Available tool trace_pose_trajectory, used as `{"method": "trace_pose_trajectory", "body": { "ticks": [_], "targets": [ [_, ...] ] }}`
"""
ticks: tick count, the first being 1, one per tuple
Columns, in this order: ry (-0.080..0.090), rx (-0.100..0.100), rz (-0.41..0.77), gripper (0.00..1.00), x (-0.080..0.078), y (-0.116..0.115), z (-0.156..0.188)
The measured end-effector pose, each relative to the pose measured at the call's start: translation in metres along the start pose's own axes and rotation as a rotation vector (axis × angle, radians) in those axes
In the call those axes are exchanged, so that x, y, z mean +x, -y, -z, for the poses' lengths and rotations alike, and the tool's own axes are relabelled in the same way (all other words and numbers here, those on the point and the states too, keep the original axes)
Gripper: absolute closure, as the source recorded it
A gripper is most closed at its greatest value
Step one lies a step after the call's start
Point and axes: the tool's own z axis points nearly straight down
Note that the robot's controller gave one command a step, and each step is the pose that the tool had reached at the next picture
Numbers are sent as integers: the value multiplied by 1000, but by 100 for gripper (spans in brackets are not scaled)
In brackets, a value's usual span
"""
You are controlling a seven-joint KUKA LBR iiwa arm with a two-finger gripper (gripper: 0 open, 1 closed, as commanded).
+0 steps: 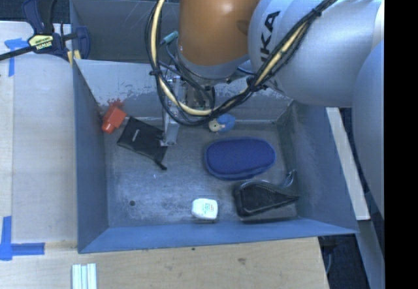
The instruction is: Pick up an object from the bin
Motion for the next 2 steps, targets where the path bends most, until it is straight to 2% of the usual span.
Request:
{"method": "trace_pose_trajectory", "body": {
  "ticks": [1, 2],
  "targets": [
    [-8, 3, -62, 0, -22, -2, -116],
    [-7, 2, -91, 0, -22, 8, -190]
  ]
}}
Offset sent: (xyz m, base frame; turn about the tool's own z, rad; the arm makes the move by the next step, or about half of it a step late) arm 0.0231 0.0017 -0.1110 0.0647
